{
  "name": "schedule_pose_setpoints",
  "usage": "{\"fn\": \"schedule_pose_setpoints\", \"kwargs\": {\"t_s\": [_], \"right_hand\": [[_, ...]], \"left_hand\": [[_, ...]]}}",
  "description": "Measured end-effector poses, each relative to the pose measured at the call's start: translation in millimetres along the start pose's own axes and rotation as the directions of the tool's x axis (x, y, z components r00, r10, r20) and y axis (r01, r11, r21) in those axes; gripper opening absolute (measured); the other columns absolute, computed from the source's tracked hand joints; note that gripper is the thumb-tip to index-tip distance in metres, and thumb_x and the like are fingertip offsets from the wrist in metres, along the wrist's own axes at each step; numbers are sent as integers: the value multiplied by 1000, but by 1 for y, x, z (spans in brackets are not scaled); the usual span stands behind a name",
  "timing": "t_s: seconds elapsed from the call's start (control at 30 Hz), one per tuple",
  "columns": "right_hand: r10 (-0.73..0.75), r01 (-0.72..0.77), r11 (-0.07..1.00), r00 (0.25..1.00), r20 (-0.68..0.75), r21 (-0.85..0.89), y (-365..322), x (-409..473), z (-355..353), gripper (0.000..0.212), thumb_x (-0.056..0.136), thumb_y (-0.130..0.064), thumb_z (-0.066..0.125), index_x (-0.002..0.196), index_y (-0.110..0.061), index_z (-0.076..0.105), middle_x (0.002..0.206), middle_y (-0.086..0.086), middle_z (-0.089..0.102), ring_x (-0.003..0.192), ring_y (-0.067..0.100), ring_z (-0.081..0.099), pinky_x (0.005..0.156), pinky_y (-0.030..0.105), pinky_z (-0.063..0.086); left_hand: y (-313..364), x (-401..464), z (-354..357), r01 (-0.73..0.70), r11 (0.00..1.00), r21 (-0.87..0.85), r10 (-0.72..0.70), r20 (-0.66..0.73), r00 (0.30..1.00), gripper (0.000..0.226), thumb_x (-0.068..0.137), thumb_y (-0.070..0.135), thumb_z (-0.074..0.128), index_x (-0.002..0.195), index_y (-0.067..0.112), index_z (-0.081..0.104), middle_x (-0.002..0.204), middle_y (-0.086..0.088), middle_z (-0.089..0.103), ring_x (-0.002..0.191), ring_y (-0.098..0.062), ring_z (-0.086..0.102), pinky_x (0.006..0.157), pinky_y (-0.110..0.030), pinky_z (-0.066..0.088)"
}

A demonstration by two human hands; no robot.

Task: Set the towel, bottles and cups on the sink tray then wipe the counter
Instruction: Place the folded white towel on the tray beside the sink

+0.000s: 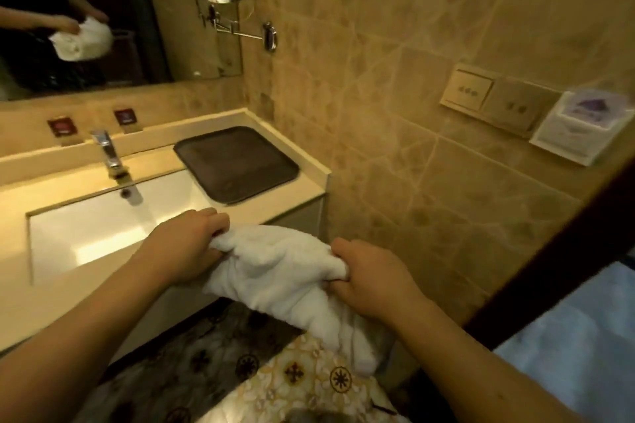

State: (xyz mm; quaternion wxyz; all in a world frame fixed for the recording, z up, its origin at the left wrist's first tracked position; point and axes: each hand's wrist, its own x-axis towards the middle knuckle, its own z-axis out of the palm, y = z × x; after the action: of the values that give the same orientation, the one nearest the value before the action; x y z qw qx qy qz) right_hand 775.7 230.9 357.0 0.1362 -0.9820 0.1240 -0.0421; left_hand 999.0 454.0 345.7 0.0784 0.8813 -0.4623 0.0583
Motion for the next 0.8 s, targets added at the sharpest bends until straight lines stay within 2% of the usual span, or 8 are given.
{"fn": "schedule_pose_setpoints", "kwargs": {"t_s": [0.1,0.17,0.27,0.33,0.4,0.53,0.67,0.8], "right_hand": [[-40,39,998,999,16,56,-1,41,11,32,91,-51,62,109,-26,52,108,1,63,96,24,60,69,32,37],[-59,56,994,998,27,89,6,68,18,31,91,-51,62,107,-27,51,107,0,63,95,23,60,68,31,34],[-78,69,986,996,48,154,24,112,27,32,91,-52,60,107,-26,51,104,1,63,92,24,61,74,38,49],[-96,86,977,994,45,194,39,140,31,32,91,-50,61,107,-24,54,103,2,65,91,26,61,79,43,52],[-113,104,966,993,25,237,58,174,32,32,92,-48,63,108,-21,56,104,3,66,92,27,62,79,40,50],[-143,125,972,987,78,197,86,244,21,43,95,-52,58,123,-20,54,115,5,64,102,28,62,83,33,45],[-171,158,967,984,48,202,108,306,10,36,92,-51,61,114,-24,54,108,2,66,94,23,63,83,35,51],[-158,144,970,986,56,195,121,359,15,35,92,-54,60,111,-26,51,103,0,64,89,20,62,81,32,51]], "left_hand": [[-29,20,2,46,999,21,-46,-21,999,19,82,43,66,79,32,51,76,8,52,66,-12,49,52,-25,32],[-44,39,7,74,995,60,-73,-22,997,17,82,43,66,83,32,54,79,9,52,67,-11,50,52,-23,34],[-56,78,17,128,986,109,-129,0,992,18,81,40,70,91,29,58,85,8,54,72,-12,52,55,-23,39],[-61,103,22,151,979,133,-153,0,988,20,82,39,71,94,28,60,89,6,58,74,-13,54,58,-23,43],[-66,131,24,181,970,162,-183,1,983,21,83,38,70,98,26,60,94,3,60,77,-14,55,62,-25,47],[-72,191,21,258,940,222,-274,44,961,27,85,37,70,107,25,58,105,0,59,83,-14,51,61,-23,35],[-83,247,17,323,920,223,-335,18,942,27,88,30,70,110,23,57,110,-2,58,89,-19,57,70,-31,52],[-106,300,25,366,904,218,-373,-12,928,31,85,25,74,111,25,57,109,-2,58,89,-20,59,72,-30,53]]}}
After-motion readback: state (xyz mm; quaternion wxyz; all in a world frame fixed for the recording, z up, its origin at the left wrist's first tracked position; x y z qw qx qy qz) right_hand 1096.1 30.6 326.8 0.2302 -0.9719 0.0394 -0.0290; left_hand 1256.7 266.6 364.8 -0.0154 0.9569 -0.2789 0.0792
